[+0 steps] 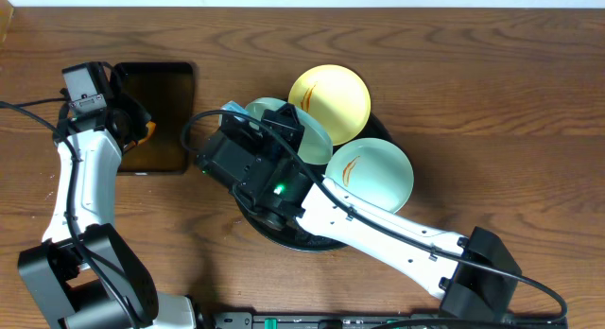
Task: Clean dirty plates on tray and stack at the side
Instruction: 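Lift the cleaned light-blue plate with the right gripper, set it right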
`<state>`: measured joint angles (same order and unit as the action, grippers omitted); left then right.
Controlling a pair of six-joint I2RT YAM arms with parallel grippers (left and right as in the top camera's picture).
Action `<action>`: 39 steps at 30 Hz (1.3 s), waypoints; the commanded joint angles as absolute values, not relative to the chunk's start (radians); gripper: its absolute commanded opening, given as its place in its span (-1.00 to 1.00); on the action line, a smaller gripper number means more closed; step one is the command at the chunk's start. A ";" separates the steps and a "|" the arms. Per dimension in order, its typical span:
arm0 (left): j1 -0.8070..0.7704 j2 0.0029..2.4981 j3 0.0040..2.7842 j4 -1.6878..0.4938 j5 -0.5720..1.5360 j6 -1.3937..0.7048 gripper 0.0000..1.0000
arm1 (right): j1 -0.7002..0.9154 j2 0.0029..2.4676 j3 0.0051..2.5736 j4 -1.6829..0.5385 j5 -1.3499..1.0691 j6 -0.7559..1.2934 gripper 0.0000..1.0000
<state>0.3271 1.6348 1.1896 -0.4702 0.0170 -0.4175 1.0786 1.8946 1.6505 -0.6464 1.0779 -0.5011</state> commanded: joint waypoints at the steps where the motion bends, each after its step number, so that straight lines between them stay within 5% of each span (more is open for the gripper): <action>1: 0.331 1.648 1.199 -0.469 0.016 -0.403 -0.85 | 1.086 1.870 1.674 -0.658 1.106 -0.411 -0.98; 13: 0.331 1.648 1.196 -0.477 0.016 -0.404 -0.85 | 0.907 1.851 1.692 -0.865 0.505 0.086 -0.98; 25: 0.331 1.648 1.195 -0.480 0.016 -0.404 -0.85 | 0.329 1.814 1.747 -1.010 -0.341 0.208 -0.98; 34: 0.331 1.648 1.195 -0.480 0.015 -0.404 -0.85 | -0.071 1.819 1.624 -0.971 -0.407 0.178 -0.98; 39: 0.331 1.648 1.195 -0.480 0.015 -0.404 -0.84 | -0.196 1.820 1.518 -0.877 -0.233 0.279 -0.98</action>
